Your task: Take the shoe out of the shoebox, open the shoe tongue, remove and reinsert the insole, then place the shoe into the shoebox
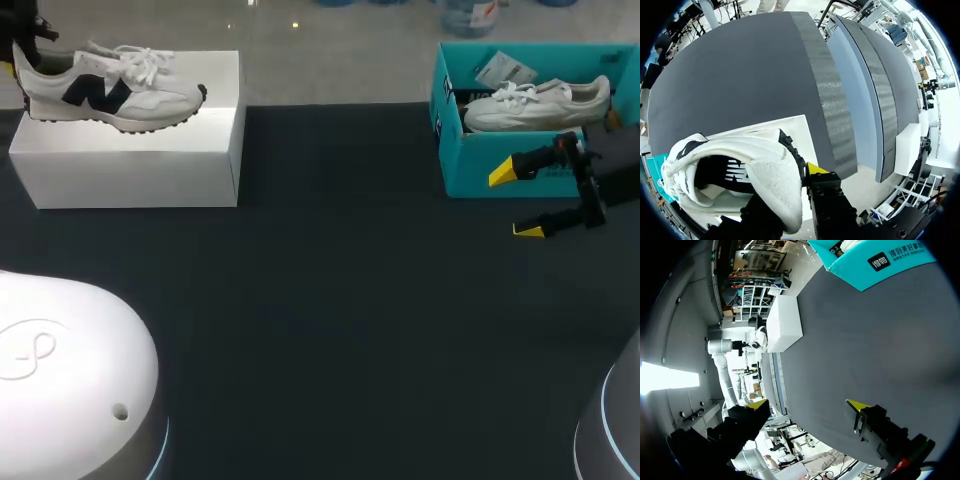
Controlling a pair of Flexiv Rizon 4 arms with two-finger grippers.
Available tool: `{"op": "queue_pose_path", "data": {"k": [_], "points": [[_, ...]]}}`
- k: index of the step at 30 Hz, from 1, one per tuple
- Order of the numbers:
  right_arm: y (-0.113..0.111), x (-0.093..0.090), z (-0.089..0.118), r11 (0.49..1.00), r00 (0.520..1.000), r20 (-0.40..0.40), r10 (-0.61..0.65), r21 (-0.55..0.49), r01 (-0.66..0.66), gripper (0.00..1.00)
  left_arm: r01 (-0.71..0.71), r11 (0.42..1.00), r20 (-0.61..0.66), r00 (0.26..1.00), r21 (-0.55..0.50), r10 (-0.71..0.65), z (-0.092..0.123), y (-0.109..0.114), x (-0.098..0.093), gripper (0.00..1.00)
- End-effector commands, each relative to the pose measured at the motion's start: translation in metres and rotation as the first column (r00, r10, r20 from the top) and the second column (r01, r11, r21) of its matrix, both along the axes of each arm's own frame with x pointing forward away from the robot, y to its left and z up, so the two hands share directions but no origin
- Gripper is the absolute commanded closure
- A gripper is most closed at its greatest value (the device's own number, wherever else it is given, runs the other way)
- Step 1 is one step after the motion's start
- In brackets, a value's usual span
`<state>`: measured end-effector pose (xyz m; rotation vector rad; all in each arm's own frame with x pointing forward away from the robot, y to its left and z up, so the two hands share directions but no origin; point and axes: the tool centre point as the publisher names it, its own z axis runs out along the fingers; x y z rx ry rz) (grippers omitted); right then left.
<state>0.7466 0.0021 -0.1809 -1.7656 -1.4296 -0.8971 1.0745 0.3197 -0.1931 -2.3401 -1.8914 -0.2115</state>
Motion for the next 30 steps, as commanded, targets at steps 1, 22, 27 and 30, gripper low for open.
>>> {"op": "queue_pose_path", "data": {"k": [1, 22, 27, 30], "points": [[0.001, 0.000, 0.000, 1.000, 1.000, -0.002, 0.000, -0.004, 0.000, 0.00, -0.035, 0.999, 0.016, 0.999, 0.017, 0.035, -0.004, 0.002, 0.006, 1.00], [0.001, 0.000, 0.000, 1.000, 1.000, -0.002, 0.000, -0.004, 0.000, 0.00, -0.040, 0.999, 0.004, 0.999, 0.003, 0.040, -0.032, 0.006, 0.025, 1.00], [0.001, 0.000, 0.000, 1.000, 1.000, -0.002, 0.000, -0.004, 0.000, 0.00, -0.038, 0.999, -0.022, 0.999, 0.010, 0.038, -0.052, 0.011, 0.031, 1.00], [0.001, 0.000, 0.000, 1.000, 1.000, -0.002, 0.000, -0.004, 0.000, 0.00, -0.068, 0.998, -0.034, 0.997, 0.004, 0.068, -0.066, 0.010, 0.032, 1.00]]}}
